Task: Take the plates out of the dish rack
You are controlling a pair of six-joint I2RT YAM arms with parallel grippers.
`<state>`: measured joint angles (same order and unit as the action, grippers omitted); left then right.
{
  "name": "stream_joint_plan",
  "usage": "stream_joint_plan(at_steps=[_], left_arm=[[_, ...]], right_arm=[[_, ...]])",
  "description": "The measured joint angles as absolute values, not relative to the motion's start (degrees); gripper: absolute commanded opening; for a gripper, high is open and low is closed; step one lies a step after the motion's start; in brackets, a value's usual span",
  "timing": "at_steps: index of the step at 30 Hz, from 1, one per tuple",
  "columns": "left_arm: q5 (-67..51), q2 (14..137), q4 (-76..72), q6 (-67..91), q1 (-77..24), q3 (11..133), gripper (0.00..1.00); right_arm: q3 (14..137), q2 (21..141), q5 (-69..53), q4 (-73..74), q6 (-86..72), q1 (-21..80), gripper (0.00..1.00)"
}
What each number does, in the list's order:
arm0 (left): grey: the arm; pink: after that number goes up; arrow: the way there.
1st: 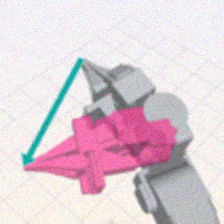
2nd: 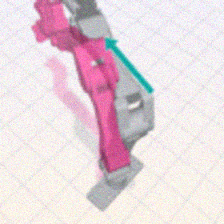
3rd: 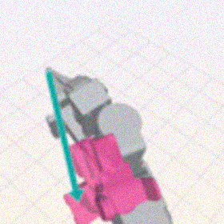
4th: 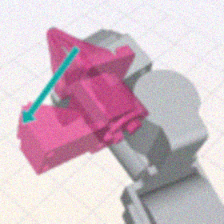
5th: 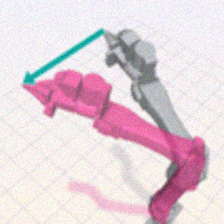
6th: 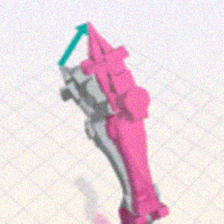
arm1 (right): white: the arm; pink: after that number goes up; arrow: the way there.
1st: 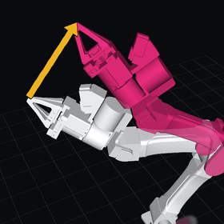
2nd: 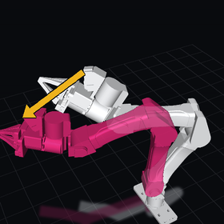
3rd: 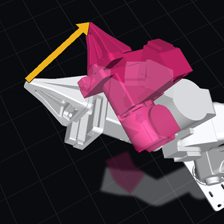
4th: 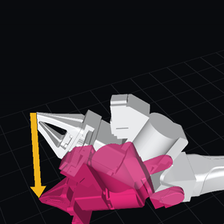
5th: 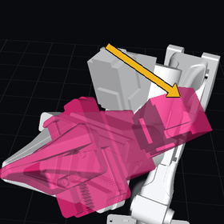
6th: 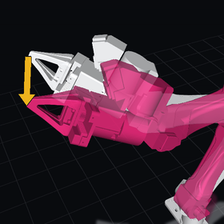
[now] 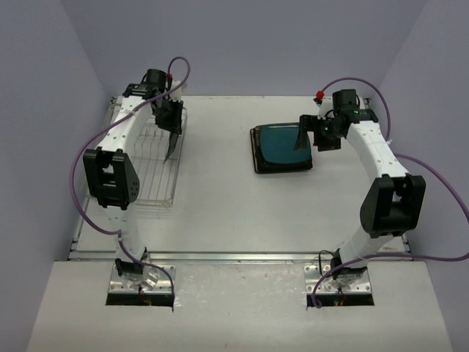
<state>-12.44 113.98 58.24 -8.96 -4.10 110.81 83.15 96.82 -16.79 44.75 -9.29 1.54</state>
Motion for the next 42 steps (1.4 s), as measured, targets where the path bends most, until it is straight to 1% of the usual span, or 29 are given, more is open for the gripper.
stream_joint_plan(at_steps=[2, 3, 8, 14, 20, 23, 29, 32, 33, 36, 41, 42], left_arm=[[-12.2, 114.1, 58.9, -8.8, -3.7, 111.5, 0.01], [-11.9, 114.1, 59.3, -8.8, -3.4, 112.1, 0.00], [-15.6, 114.4, 60.4, -7.9, -0.7, 113.4, 0.00], [-22.7, 114.1, 61.3, -7.2, 4.6, 113.8, 0.00], [-29.7, 113.8, 65.2, -6.5, 9.3, 120.2, 0.00], [-31.4, 111.5, 65.0, -6.6, 9.7, 123.1, 0.00], [-31.5, 102.3, 62.1, -11.1, 8.7, 124.2, 0.00], [-29.1, 97.9, 61.4, -16.3, 5.6, 123.5, 0.00], [-27.1, 95.7, 59.4, -18.9, 3.5, 121.0, 0.00], [-18.9, 86.6, 55.2, -29.2, -6.4, 108.4, 0.00], [-10.9, 72.7, 45.4, -43.9, -25.7, 84.7, 0.00], [-9.3, 71.3, 45.2, -46.3, -28.5, 81.8, 0.00]], right_arm=[[83.2, 96.8, -17.0, 44.8, -9.3, 1.5, 0.99], [83.2, 96.8, -17.0, 44.8, -9.3, 1.5, 0.99], [83.2, 96.8, -17.2, 45.2, -9.3, 1.5, 0.99], [83.7, 96.8, -18.4, 45.8, -9.4, 1.5, 0.99], [85.7, 96.8, -19.9, 47.2, -10.1, 1.5, 0.99], [86.8, 96.8, -20.6, 47.3, -10.6, 1.5, 0.99], [87.5, 96.8, -22.2, 47.4, -11.1, 1.5, 0.99], [87.8, 96.8, -23.6, 47.8, -11.9, 1.5, 0.99], [88.2, 96.8, -24.5, 48.0, -12.2, 1.4, 0.99], [89.5, 96.7, -27.6, 48.0, -13.2, 1.0, 0.99], [92.0, 96.4, -33.1, 48.1, -14.7, -0.9, 0.99], [92.6, 96.4, -33.8, 47.9, -14.9, -1.2, 0.99]])
